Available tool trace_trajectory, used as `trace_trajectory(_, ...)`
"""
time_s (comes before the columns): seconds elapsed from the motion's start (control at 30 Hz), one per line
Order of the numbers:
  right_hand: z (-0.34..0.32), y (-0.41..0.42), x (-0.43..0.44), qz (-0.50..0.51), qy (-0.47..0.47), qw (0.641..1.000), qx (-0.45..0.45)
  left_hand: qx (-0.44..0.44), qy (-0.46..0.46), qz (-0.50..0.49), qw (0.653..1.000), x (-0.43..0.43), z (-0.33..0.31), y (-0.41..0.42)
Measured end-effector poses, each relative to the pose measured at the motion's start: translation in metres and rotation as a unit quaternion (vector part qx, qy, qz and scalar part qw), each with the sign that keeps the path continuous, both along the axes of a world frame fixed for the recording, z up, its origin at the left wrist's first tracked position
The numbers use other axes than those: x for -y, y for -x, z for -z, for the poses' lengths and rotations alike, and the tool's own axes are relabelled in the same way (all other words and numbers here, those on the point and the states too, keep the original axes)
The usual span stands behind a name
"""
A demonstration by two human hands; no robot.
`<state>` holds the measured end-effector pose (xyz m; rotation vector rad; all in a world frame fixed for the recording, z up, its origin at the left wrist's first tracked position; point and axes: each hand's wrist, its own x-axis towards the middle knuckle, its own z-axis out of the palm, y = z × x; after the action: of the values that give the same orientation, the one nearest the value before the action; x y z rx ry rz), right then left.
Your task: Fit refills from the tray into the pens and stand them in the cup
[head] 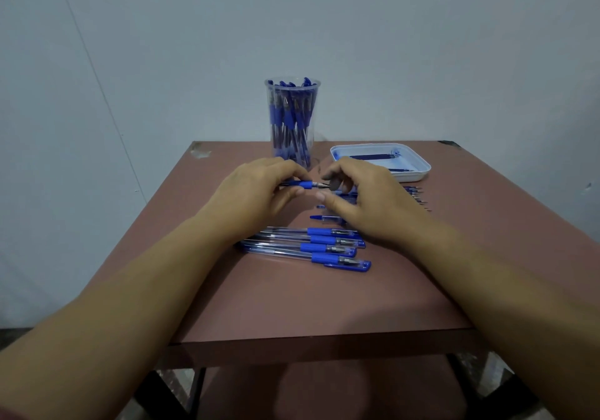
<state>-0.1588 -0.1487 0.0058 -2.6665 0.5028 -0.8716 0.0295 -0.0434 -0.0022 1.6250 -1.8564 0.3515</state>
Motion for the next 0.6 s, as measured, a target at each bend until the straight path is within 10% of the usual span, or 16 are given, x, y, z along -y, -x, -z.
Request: trace_trajectory(0.6,0.0033,-0.0066,0.0057,0.001,-0.059,0.998,0.018,-0.053,-0.065,-0.019,0.996,0.0013,0.0011,-0.0040)
